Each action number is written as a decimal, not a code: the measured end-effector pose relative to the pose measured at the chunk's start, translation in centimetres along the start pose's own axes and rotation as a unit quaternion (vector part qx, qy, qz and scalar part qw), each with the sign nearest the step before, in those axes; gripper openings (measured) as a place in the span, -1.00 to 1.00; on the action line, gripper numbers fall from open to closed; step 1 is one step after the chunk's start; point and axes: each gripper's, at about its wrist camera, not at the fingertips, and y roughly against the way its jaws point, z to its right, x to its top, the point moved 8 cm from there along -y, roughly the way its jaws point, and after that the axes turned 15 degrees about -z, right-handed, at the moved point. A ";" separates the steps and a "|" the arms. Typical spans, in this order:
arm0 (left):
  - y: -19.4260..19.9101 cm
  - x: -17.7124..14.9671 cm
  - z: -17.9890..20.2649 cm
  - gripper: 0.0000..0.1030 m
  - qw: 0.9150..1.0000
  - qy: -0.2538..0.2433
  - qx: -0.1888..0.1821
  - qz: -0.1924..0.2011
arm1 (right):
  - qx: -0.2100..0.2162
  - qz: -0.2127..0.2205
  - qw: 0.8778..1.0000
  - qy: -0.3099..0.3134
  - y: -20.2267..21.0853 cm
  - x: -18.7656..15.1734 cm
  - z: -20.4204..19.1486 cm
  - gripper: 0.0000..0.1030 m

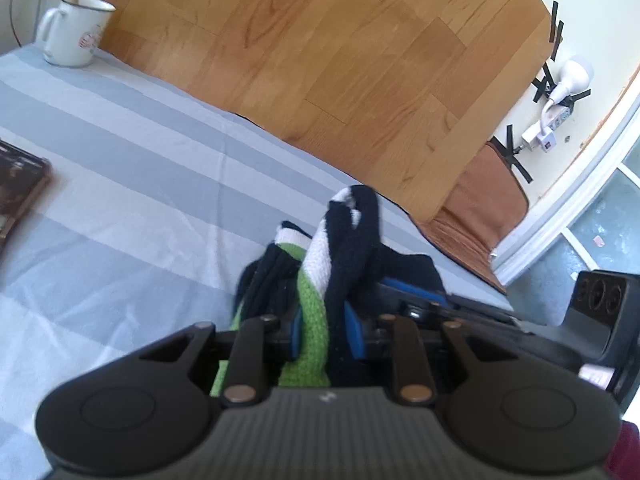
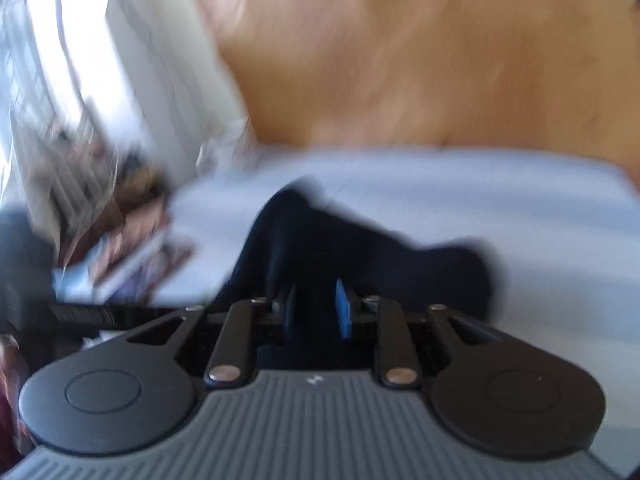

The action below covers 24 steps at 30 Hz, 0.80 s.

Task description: Fold small clothes

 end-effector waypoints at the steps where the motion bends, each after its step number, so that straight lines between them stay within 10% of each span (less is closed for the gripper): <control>1: 0.1 -0.1 -0.3 -0.57 1.000 0.004 -0.003 0.001 | -0.007 -0.004 1.000 0.010 -0.4 0.3 -0.5 -0.50; 15: 4.2 0.1 2.3 -0.36 0.998 -0.027 -0.037 0.046 | 0.033 0.026 0.999 -0.018 2.0 0.9 0.6 -0.38; 24: 1.0 -2.7 4.2 -0.65 0.997 -0.071 0.009 0.014 | 0.039 0.005 0.999 -0.007 1.6 4.7 0.4 -0.39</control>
